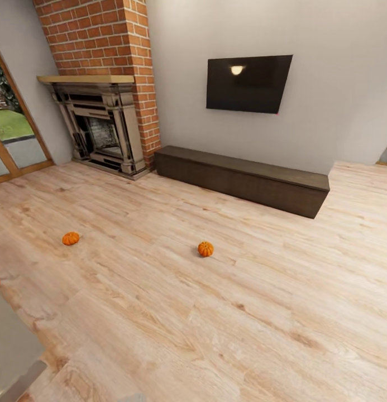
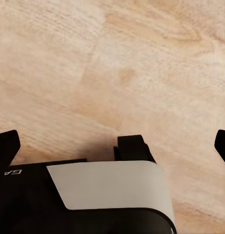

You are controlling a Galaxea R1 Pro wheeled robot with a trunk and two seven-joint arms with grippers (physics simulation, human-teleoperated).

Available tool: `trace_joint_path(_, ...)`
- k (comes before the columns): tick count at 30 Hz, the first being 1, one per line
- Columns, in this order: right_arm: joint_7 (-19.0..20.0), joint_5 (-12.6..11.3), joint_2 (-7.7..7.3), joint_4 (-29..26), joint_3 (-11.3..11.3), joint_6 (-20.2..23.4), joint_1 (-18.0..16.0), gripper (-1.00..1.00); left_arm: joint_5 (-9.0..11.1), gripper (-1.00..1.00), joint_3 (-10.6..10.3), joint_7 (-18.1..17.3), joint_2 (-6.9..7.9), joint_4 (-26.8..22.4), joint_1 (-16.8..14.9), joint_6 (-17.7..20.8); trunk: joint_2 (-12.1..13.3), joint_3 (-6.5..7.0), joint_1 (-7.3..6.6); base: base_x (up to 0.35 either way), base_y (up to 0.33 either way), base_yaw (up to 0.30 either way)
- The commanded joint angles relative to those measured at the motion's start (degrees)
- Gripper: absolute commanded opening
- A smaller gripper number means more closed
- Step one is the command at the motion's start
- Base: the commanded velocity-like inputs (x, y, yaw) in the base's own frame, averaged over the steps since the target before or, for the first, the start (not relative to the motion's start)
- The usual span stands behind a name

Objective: Place each of the two pumpkins and all three candles from the living room inside a cabinet in the living room (use any cabinet), then make sure every cabinet is closed, and position the cauldron so it is next to a table in the living room.

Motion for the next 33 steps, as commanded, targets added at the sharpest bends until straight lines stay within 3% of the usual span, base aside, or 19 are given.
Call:
trace_joint_path(1,0.00,0.00,0.00,0.00,0.00,0.00,0.00,1.00,-0.01,1.00,0.00,0.00,0.00,0.00,0.00,0.00,0.00,-0.09,0.00,0.337,0.000,-0.039)
trace_joint_path(10,0.00,-0.01,-0.09,0.02,0.00,0.00,0.00,1.00,-0.01,1.00,0.00,0.00,0.00,0.00,0.00,0.06,0.00,-0.71,0.00,0.337,0.000,-0.167)
trace_joint_path(33,0.09,-0.01,-0.12,0.09,-0.02,0.00,0.00,1.00,-0.01,1.00,0.00,0.00,0.00,0.00,0.00,0.16,0.00,-1.07,0.00,0.337,-0.006,-0.279)
